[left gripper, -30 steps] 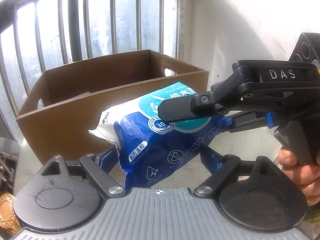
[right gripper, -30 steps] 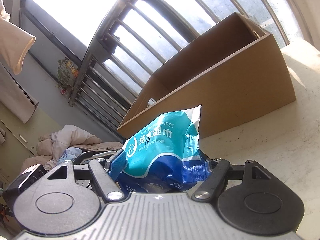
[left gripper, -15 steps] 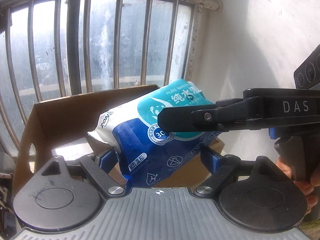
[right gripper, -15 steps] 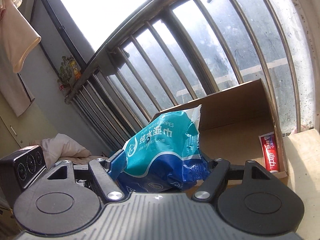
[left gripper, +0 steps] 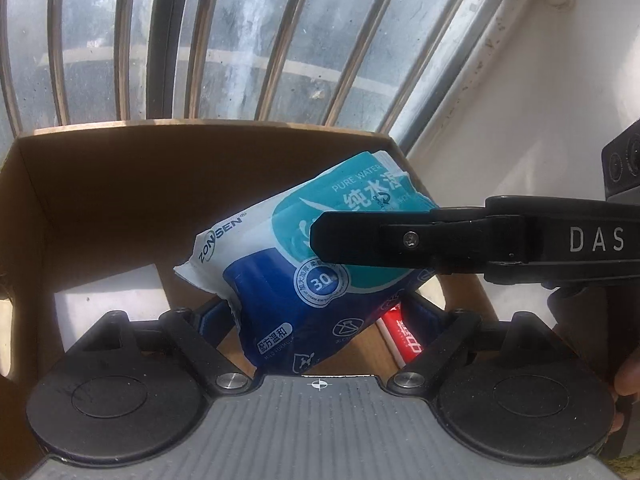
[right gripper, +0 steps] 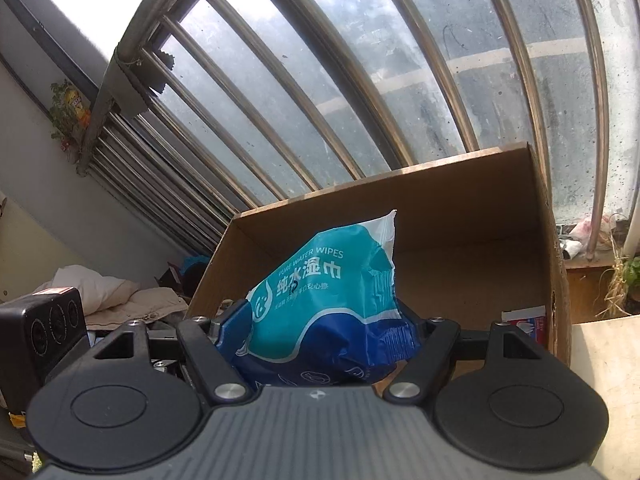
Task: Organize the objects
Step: 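Carry the wipes pack into the cardboard box and open the right gripper, then withdraw the open right tool up from the cardboard box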
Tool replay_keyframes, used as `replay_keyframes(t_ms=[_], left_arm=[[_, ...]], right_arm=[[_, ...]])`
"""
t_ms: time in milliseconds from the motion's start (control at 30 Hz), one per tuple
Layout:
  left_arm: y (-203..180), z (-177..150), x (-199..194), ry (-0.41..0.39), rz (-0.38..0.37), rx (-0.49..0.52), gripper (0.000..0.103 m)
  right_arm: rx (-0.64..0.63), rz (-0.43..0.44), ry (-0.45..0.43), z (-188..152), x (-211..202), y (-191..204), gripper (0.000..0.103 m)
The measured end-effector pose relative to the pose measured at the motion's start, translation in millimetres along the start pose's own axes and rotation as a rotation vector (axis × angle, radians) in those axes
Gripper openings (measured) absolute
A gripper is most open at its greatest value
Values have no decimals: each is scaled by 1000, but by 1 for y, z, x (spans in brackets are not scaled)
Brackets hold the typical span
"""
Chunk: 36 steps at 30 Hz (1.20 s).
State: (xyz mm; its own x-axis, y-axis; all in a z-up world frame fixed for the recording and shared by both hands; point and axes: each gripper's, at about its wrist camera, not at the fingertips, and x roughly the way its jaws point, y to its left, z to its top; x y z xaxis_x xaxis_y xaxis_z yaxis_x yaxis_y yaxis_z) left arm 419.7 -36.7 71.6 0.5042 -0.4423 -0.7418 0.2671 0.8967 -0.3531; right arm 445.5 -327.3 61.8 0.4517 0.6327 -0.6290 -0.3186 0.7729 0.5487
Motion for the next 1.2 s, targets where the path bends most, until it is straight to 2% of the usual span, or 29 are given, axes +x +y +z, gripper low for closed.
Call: replay_keyframes(t_ms=[100, 267, 567, 700, 933, 1200], left_arm=[[18, 10, 19, 53, -28, -82, 88], [22, 15, 36, 81, 22, -83, 84], [27, 14, 50, 136, 20, -98, 82], [28, 14, 45, 125, -2, -87, 83], [16, 9, 21, 87, -4, -76, 85], [2, -15, -49, -32, -71, -88, 87]], right_arm=[[-3, -26, 44, 10, 20, -6, 77], [0, -53, 90, 21, 48, -16, 78], [65, -98, 124, 26, 76, -44, 78], [73, -125, 119, 23, 79, -47, 80], [46, -162, 19, 24, 56, -33, 89], [21, -19, -155, 0, -23, 4, 90]])
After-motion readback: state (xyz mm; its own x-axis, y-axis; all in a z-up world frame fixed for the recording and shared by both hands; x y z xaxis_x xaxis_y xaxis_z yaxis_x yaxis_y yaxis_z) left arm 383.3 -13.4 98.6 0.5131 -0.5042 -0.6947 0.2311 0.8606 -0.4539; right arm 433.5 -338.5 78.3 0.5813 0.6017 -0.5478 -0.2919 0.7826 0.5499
